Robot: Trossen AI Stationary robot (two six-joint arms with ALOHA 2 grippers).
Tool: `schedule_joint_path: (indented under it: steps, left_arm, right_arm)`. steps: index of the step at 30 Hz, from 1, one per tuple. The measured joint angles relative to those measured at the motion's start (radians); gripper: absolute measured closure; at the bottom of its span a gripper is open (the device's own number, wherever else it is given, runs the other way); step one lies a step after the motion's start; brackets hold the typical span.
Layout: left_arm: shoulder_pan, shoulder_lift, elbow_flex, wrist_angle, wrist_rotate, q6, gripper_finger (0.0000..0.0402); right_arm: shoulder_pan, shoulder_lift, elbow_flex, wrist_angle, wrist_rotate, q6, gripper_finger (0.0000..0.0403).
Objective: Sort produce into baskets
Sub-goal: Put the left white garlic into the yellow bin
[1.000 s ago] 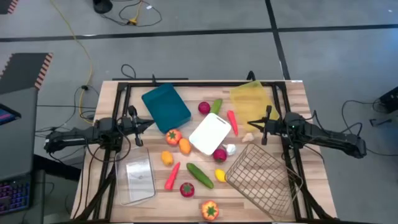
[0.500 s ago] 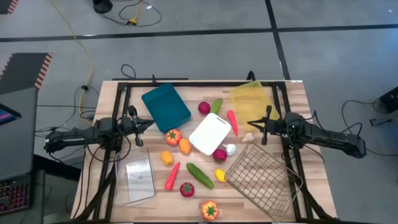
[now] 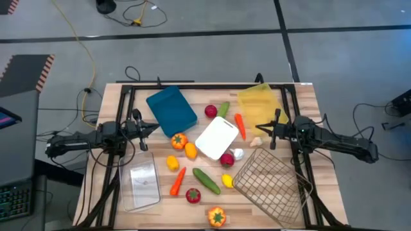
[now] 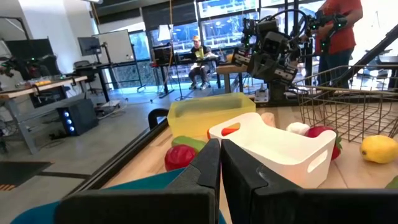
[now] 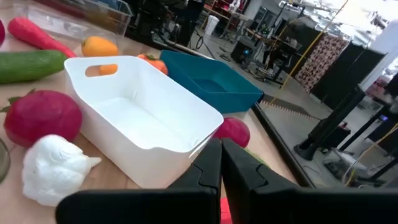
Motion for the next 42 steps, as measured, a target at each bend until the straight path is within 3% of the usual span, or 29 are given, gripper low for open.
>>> schedule_joint_path:
  steps: [4,10,12,17,20,33,37,42]
  left_arm:
    - [0.0,0.0,0.0,0.0,0.0,0.0,0.04]
    - [0.0,0.0,0.0,0.0,0.0,0.0,0.04]
    - [0.0,0.0,0.0,0.0,0.0,0.0,0.04]
    - [0.0,0.0,0.0,0.0,0.0,0.0,0.04]
    - [0.0,0.0,0.0,0.0,0.0,0.0,0.04]
    - [0.0,0.0,0.0,0.0,0.0,0.0,0.04]
    - [0.0,0.0,0.0,0.0,0.0,0.0,0.04]
    - [0.0,0.0,0.0,0.0,-0.001,-0.009,0.04]
  right_arm:
    - [0.0,0.0,0.0,0.007,0.0,-0.103,0.0365]
    - [0.0,0.0,-0.002,0.024,-0.001,-0.104,0.0365]
    - [0.004,0.0,-0.004,0.04,-0.003,-0.036,0.0365]
    - [0.022,0.001,-0.004,0.048,-0.004,0.344,0.0365]
    - [0.029,0.0,-0.003,0.051,-0.007,0.489,0.0365]
    - [0.027,0.0,-0.001,0.075,-0.007,0.637,0.0362]
    - [0.027,0.0,-0.001,0.114,-0.006,0.713,0.0338]
    - [0.027,0.0,0.0,0.163,-0.005,0.784,0.0265]
